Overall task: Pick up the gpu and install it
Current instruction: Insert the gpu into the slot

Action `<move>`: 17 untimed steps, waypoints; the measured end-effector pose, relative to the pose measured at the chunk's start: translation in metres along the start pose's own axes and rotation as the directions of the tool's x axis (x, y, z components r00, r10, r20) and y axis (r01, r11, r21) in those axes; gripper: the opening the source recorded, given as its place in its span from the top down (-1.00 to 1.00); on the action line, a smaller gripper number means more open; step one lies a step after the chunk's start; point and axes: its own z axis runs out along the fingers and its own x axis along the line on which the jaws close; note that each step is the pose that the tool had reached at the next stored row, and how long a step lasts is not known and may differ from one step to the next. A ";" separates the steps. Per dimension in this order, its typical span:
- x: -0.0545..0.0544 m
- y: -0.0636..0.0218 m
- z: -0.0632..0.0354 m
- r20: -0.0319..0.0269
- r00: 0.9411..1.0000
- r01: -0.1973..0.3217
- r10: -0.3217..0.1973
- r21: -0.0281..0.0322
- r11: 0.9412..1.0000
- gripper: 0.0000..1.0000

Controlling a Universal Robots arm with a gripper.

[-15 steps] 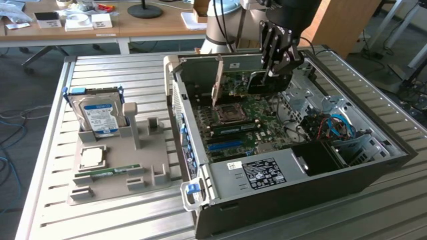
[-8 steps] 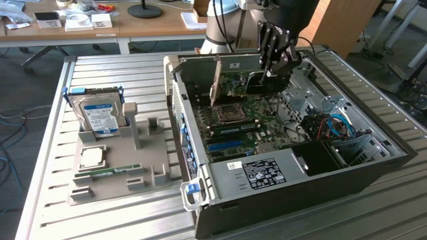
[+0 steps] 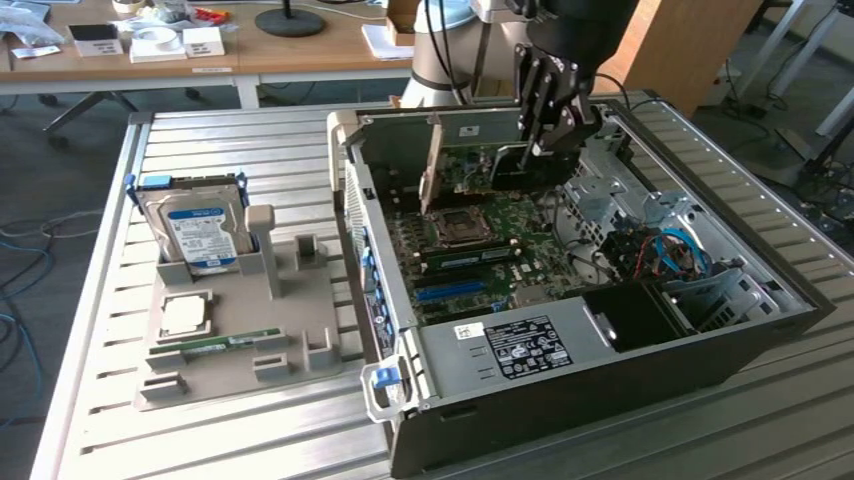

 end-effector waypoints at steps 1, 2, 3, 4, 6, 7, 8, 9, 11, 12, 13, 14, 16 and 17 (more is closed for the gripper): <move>0.000 0.0000 0.0000 0.000 1.000 0.000 0.000 0.000 1.000 0.47; 0.000 0.0000 0.0000 0.000 1.000 0.000 0.000 0.000 1.000 0.47; 0.000 0.0000 0.0000 0.000 1.000 0.000 0.000 0.000 1.000 0.47; 0.000 0.0000 0.0001 0.000 1.000 0.000 0.000 0.000 1.000 0.47; 0.000 0.0000 0.0001 0.000 1.000 0.000 0.000 0.000 1.000 0.47; 0.000 0.0000 0.0005 0.000 1.000 0.000 0.000 0.000 1.000 0.47; 0.000 0.0000 0.0011 0.000 1.000 0.000 0.000 0.000 1.000 0.47; 0.000 0.0001 0.0020 0.000 1.000 0.000 0.000 0.000 1.000 0.47; 0.000 0.0001 0.0047 0.000 1.000 0.000 0.000 0.000 1.000 0.47; 0.000 0.0002 0.0062 0.000 1.000 0.000 0.000 0.000 1.000 0.47; 0.000 0.0003 0.0083 0.000 1.000 0.000 0.000 0.000 1.000 0.47; 0.001 0.0005 0.0099 0.000 1.000 0.000 0.000 0.001 1.000 0.47; 0.001 0.0007 0.0129 0.000 1.000 0.000 0.000 0.001 1.000 0.47; 0.001 0.0008 0.0139 0.000 1.000 0.000 0.000 0.001 1.000 0.47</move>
